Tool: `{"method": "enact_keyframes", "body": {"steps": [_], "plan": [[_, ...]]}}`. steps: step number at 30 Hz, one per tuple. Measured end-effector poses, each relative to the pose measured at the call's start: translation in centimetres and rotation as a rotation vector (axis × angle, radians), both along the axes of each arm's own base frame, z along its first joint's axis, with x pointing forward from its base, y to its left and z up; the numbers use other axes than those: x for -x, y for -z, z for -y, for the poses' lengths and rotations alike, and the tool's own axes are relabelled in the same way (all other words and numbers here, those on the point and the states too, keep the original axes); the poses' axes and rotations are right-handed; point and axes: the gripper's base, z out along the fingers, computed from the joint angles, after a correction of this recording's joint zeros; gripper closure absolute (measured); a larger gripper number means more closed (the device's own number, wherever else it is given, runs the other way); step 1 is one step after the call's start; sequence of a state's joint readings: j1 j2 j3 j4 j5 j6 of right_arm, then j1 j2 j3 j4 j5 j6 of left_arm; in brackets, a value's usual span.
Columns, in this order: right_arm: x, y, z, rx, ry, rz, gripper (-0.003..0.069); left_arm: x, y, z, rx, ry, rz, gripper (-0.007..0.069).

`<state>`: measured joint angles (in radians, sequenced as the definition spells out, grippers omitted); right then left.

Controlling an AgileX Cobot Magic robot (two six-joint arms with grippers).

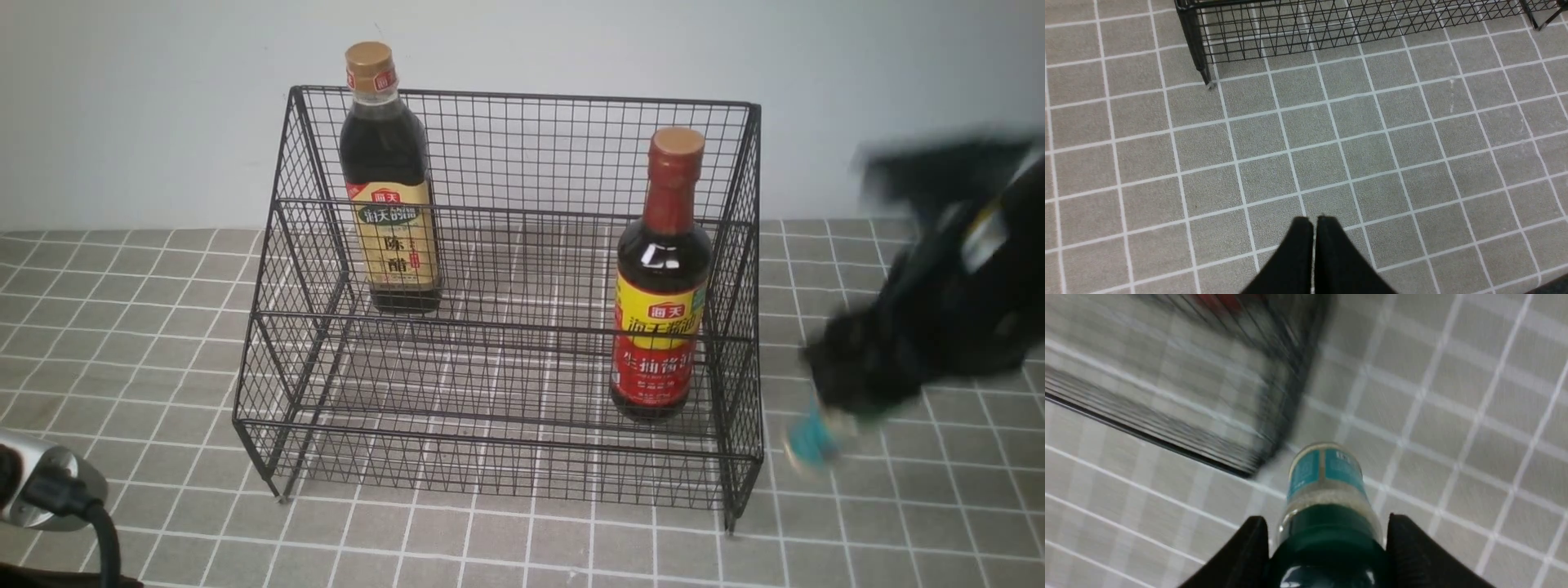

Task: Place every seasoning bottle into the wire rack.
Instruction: Use the right arm to put the condiment bottle back on the shelf

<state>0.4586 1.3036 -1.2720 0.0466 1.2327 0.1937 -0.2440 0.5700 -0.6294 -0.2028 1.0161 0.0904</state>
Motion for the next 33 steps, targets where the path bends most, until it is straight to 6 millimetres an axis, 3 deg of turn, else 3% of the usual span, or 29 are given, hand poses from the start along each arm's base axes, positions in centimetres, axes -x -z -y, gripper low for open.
{"method": "enact_keyframes", "body": {"steps": [2, 5, 9, 14, 16, 24, 33], "plan": [[1.2, -3.0, 0.0, -0.065, -0.015, 0.080, 0.0318, 0.0, 0.0, 0.0, 0.001, -0.001, -0.001, 0.0631], [2.5, -5.5, -0.4, -0.110, -0.058, 0.148, 0.0318, 0.0, 0.0, 0.0, 0.008, -0.010, -0.002, 0.0631], [2.4, -5.5, -2.2, -0.106, -0.120, 0.135, 0.0318, 0.0, 0.0, 0.0, 0.012, -0.016, -0.003, 0.0631], [0.1, -2.2, -5.1, 0.002, -0.156, 0.049, 0.0318, 0.0, 0.0, 0.0, 0.014, -0.018, -0.003, 0.0631], [-1.6, 0.1, -6.1, 0.068, -0.153, 0.001, 0.0318, 0.0, 0.0, 0.0, 0.014, -0.018, -0.003, 0.0631], [-4.5, 4.8, -8.1, 0.142, -0.130, -0.091, 0.0318, 0.0, 0.0, 0.0, 0.014, -0.018, -0.003, 0.0631], [-6.3, 9.0, -9.5, 0.186, -0.134, -0.179, 0.0318, 0.0, 0.0, 0.0, 0.014, -0.018, -0.003, 0.0631]]}}
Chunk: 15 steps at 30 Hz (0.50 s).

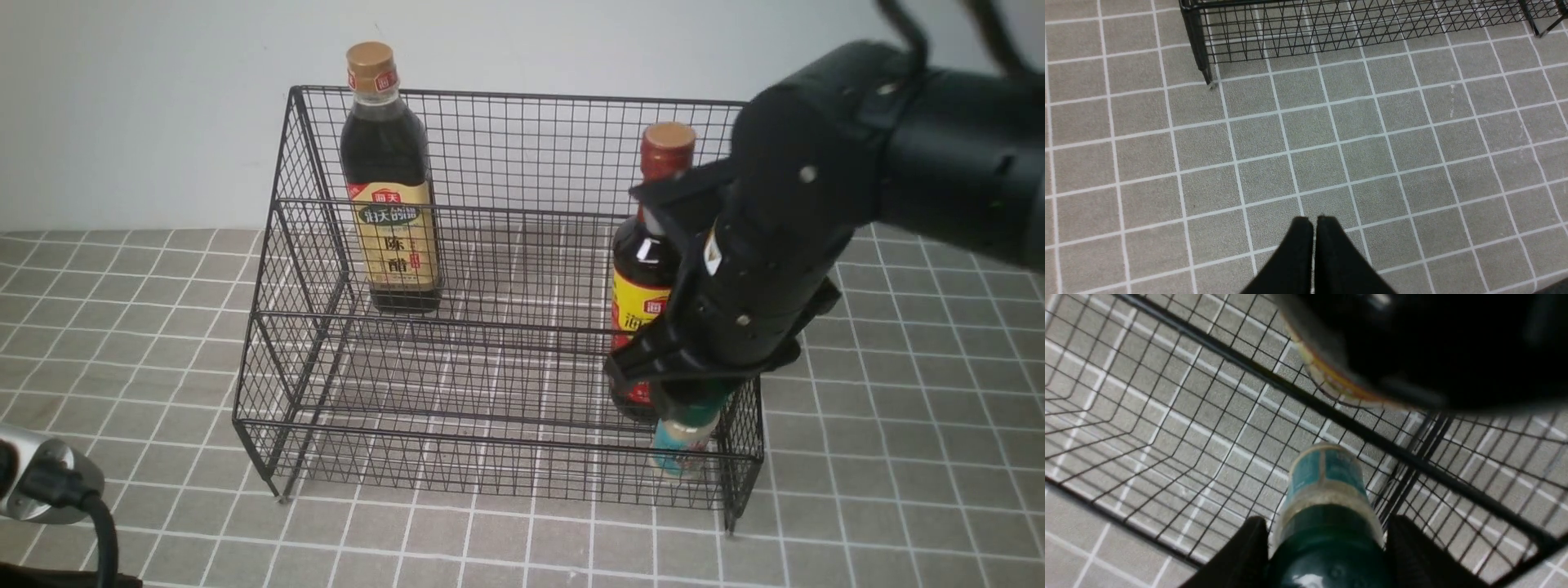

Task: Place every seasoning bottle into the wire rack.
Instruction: Use the right arm to put the condiment bottle back on the shelf

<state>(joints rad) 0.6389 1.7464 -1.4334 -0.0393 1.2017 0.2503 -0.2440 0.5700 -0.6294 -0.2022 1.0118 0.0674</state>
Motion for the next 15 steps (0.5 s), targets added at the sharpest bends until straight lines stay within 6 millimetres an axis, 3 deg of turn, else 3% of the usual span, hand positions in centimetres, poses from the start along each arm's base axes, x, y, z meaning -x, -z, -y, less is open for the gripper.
{"method": "enact_keyframes", "body": {"steps": [3, 9, 13, 15], "plan": [[-0.1, 0.3, -0.1, 0.005, 0.000, -0.008, 0.0309, 0.0, 0.0, 0.0, 0.000, 0.000, 0.000, 0.0631], [-0.3, -0.9, -0.2, -0.001, -0.003, 0.003, 0.0158, 0.0, 0.0, 0.0, -0.001, 0.000, 0.000, 0.0631], [-0.2, -3.5, -0.3, -0.053, -0.040, 0.067, 0.0117, 0.0, 0.0, 0.0, 0.000, 0.000, 0.002, 0.0631], [1.0, -6.6, 0.2, -0.121, -0.070, 0.130, 0.0123, 0.0, 0.0, 0.0, 0.001, -0.001, 0.004, 0.0631]]}}
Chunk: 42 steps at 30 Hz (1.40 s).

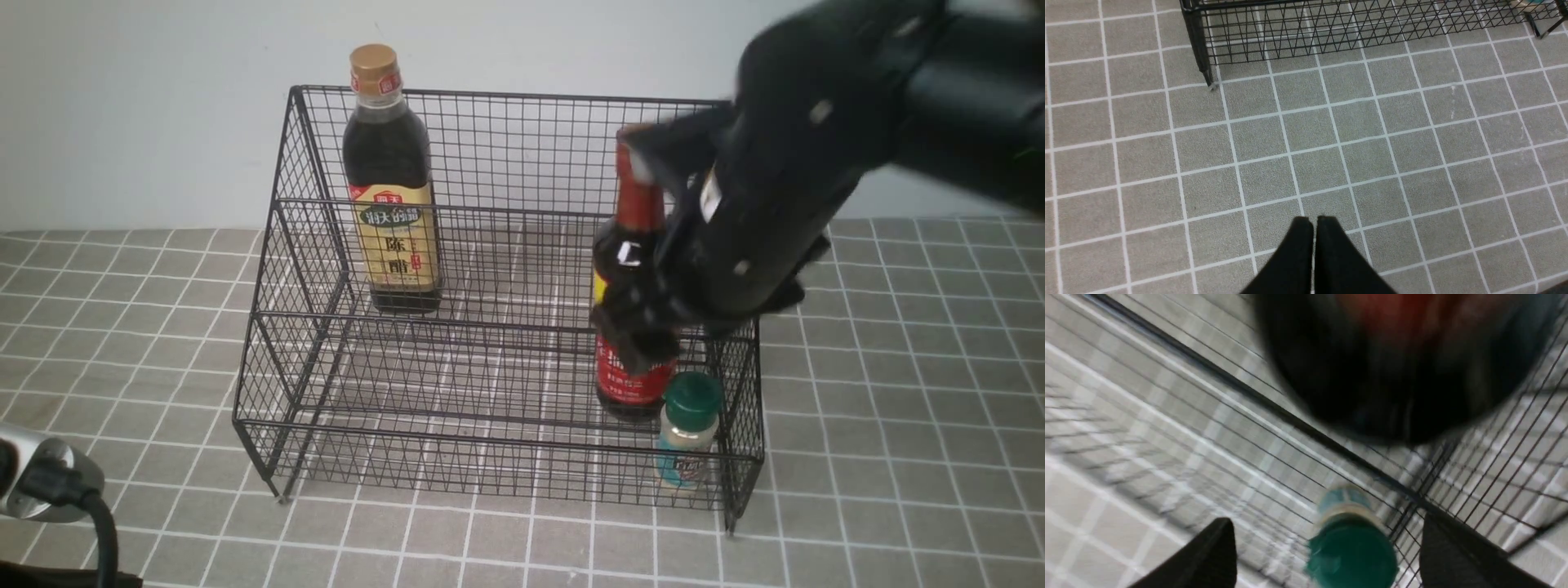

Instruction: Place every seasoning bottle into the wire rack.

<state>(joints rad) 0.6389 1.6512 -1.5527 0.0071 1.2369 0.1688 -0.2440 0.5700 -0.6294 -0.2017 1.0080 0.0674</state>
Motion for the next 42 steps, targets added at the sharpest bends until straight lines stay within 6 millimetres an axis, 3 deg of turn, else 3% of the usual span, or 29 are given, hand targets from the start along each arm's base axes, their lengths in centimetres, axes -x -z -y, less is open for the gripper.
{"method": "enact_keyframes", "body": {"steps": [3, 4, 7, 8, 10, 11, 12, 13, 16, 18, 21, 23, 26, 31, 42], "plan": [[2.5, -4.5, 1.8, -0.078, -0.014, 0.109, 0.0177, -0.1, 0.0, 0.0, 0.001, -0.002, 0.007, 0.0631], [4.3, -7.0, 3.2, -0.119, -0.015, 0.178, 0.0216, -0.1, -0.1, 0.0, 0.002, -0.004, 0.018, 0.0631], [7.4, -10.5, 5.7, -0.176, -0.013, 0.286, 0.0311, -0.3, -0.2, 0.0, 0.008, -0.009, 0.041, 0.0631], [10.2, -13.0, 8.0, -0.221, -0.004, 0.380, 0.0393, -0.4, -0.3, 0.0, 0.011, -0.012, 0.054, 0.0631], [13.3, -14.7, 10.6, -0.267, 0.013, 0.470, 0.0479, -0.5, -0.4, 0.0, 0.016, -0.015, 0.071, 0.0631], [16.1, -15.7, 12.8, -0.325, 0.023, 0.572, 0.0541, -0.6, -0.5, 0.0, 0.020, -0.018, 0.085, 0.0631], [16.4, -15.6, 13.1, -0.326, 0.024, 0.583, 0.0561, -0.6, -0.6, 0.0, 0.020, -0.018, 0.087, 0.0631], [19.0, -15.9, 15.2, -0.392, 0.028, 0.709, 0.0617, -0.7, -0.7, 0.0, 0.025, -0.022, 0.104, 0.0631], [23.5, -15.1, 18.6, -0.514, 0.030, 0.929, 0.0657, -0.9, -0.8, 0.0, 0.032, -0.027, 0.129, 0.0631], [27.1, -12.1, 21.3, -0.664, 0.039, 1.144, 0.0669, -1.0, -0.9, 0.1, 0.040, -0.032, 0.149, 0.0631], [29.9, -7.3, 23.3, -0.793, 0.053, 1.348, 0.0670, -1.3, -1.2, 0.1, 0.052, -0.039, 0.183, 0.0631], [29.9, -4.8, 23.4, -0.808, 0.061, 1.387, 0.0670, -1.5, -1.3, 0.1, 0.059, -0.045, 0.209, 0.0631], [29.2, -3.5, 23.2, -0.846, 0.108, 1.341, 0.0670, -1.7, -1.6, 0.2, 0.084, -0.055, 0.246, 0.0631], [28.9, -3.4, 23.1, -0.891, 0.138, 1.318, 0.0670, -1.2, -1.3, 0.2, 0.106, -0.056, 0.256, 0.0631], [29.0, -3.5, 23.1, -0.903, 0.137, 1.321, 0.0670, 3.1, 0.4, -0.8, 0.168, -0.053, 0.379, 0.0631]]}}
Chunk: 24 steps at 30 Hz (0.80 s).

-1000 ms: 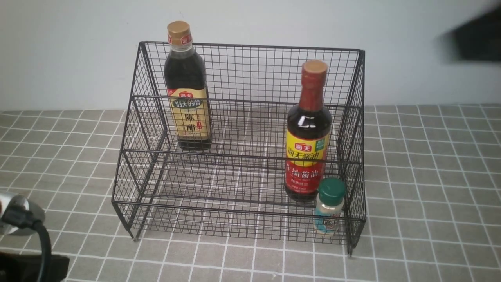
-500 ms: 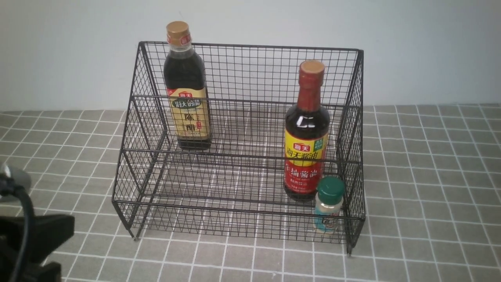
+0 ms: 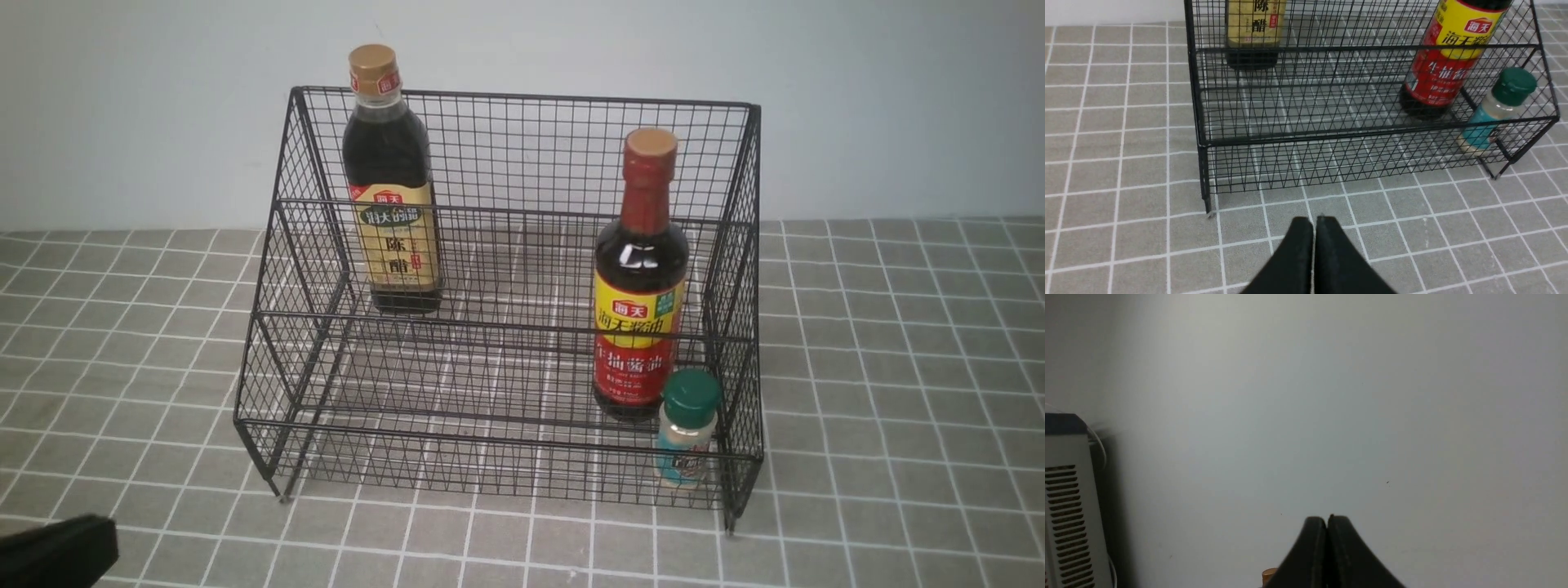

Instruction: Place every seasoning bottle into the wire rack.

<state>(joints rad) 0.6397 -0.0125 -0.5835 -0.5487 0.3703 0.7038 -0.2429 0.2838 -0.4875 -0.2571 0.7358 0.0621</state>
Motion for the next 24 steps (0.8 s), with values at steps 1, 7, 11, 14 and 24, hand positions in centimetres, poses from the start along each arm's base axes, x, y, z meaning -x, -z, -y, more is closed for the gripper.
{"method": "enact_keyframes", "body": {"steps": [1, 7, 11, 14, 24], "plan": [[0.00, 0.00, 0.00, 0.000, 0.000, 0.000, 0.0670, 0.36, -0.08, -0.07, 0.007, 0.001, 0.018, 0.0631], [0.00, 0.00, 0.00, -0.001, 0.000, 0.000, 0.0670, 0.99, -0.13, -0.16, 0.015, 0.007, 0.036, 0.0631], [0.00, 0.00, 0.01, 0.000, 0.001, 0.000, 0.0670, 0.99, -0.13, -0.16, 0.015, 0.007, 0.036, 0.0631], [0.00, 0.00, 0.01, 0.000, 0.001, 0.000, 0.0670, 0.99, -0.12, -0.16, 0.015, 0.007, 0.035, 0.0631], [0.00, -0.01, 0.01, 0.001, 0.002, 0.002, 0.0670, 0.89, 0.82, -0.89, -0.074, -0.036, 0.139, 0.0631]]}}
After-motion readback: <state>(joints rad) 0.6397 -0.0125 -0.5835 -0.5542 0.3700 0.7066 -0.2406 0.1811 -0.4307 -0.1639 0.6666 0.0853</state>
